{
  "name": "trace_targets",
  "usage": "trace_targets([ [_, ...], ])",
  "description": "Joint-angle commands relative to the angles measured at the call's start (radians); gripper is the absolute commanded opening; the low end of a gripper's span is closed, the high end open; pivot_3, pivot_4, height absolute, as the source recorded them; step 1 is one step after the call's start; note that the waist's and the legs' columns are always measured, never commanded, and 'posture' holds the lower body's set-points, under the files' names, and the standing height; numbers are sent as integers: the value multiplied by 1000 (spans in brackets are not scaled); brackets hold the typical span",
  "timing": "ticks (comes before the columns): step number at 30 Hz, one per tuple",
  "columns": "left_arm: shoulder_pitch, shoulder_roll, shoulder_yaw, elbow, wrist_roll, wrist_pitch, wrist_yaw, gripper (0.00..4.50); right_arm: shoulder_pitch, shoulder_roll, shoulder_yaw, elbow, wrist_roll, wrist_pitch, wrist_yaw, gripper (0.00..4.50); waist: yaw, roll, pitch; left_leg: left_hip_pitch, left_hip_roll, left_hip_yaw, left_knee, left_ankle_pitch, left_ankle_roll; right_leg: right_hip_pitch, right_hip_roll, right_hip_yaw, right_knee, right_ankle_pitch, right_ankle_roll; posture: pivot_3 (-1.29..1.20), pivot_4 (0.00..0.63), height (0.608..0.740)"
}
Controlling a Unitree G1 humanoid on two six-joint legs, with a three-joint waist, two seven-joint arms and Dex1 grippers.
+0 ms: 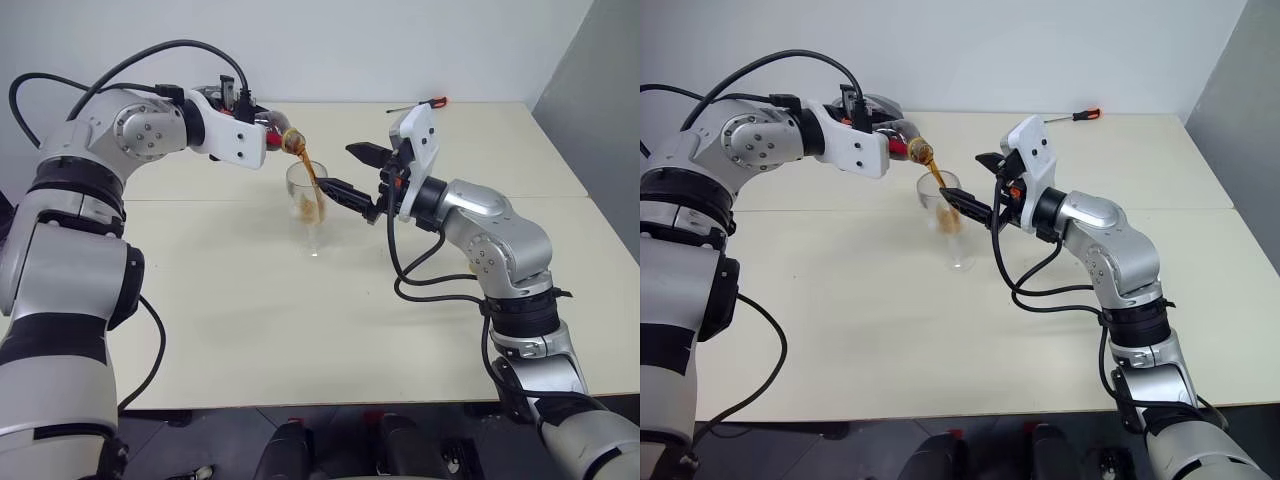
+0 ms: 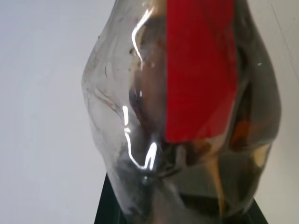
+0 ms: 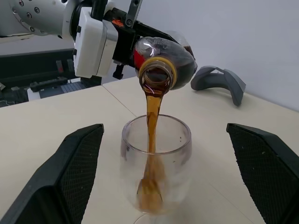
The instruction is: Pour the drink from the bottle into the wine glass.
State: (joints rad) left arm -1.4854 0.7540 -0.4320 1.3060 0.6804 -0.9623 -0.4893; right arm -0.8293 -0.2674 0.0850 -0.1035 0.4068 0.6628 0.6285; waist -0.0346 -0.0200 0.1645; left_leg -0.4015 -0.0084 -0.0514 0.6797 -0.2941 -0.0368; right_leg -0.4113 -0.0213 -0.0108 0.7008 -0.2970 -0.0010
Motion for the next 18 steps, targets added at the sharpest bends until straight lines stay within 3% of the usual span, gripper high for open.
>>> trace_targets([
  [1, -44, 31, -1, -5, 3, -4, 29, 719, -25, 2, -15, -21, 10, -20, 3, 4500, 0, 0, 0, 0, 0, 0, 0, 0, 0, 0, 0, 0, 0, 0, 0, 0, 150, 740],
  [18, -68, 48, -40, 1, 49, -2, 77, 719, -25, 4, -15, -21, 10, -22, 4, 4500, 0, 0, 0, 0, 0, 0, 0, 0, 0, -1, 0, 0, 1, 0, 0, 0, 150, 740],
])
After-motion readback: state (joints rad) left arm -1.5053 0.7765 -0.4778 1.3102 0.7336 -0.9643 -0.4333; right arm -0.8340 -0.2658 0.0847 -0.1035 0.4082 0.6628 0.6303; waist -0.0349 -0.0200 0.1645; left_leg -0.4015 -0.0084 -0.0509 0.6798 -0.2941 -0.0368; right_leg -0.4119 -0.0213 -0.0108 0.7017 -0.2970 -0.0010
